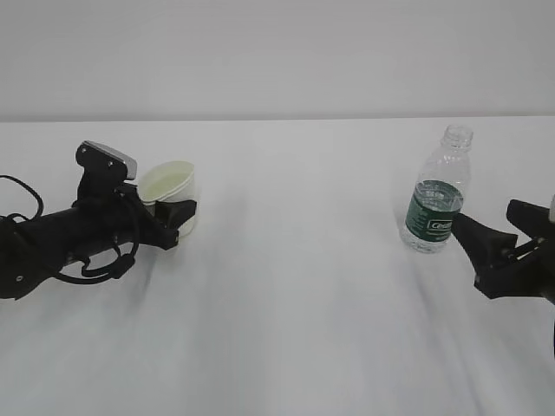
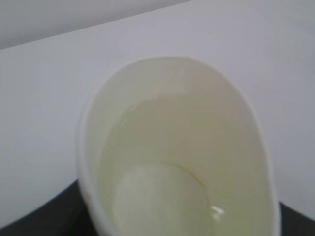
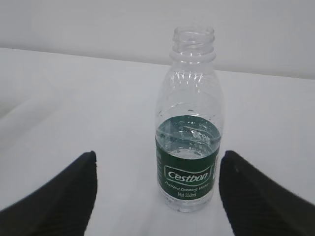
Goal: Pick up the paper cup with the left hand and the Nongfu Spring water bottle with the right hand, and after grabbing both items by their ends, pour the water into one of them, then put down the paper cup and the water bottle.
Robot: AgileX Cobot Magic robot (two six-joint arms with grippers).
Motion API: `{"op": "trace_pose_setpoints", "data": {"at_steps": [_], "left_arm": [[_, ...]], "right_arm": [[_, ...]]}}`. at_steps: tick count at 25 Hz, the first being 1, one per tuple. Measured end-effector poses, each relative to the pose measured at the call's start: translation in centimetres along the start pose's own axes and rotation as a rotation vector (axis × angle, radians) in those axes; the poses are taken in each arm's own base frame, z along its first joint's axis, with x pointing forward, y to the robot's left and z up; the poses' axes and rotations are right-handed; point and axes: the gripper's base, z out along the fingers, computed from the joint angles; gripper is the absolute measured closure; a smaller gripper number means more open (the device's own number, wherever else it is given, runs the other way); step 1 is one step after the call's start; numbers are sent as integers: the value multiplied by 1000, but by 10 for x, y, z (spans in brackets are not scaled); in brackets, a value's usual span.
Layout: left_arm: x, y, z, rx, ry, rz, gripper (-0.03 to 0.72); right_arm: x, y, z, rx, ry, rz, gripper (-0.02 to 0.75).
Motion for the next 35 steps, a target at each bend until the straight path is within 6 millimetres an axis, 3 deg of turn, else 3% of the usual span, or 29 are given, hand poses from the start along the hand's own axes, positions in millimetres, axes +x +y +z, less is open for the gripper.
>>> {"op": "trace_pose_setpoints", "data": {"at_steps": [6,18,25,35], "left_arm": [[0,-1,0,7,1,5,209],[0,-1,0,9,2,7,193],[-1,-2,0,18,-9,11,83],[0,-2,-1,20,-11,9,73]], "right_arm": [[0,1,0,-8,0,-2,162],[0,1,0,-9,0,-3,162],[0,1,0,-9,0,-3,163],[0,1,0,-10,0,-3,163]]}}
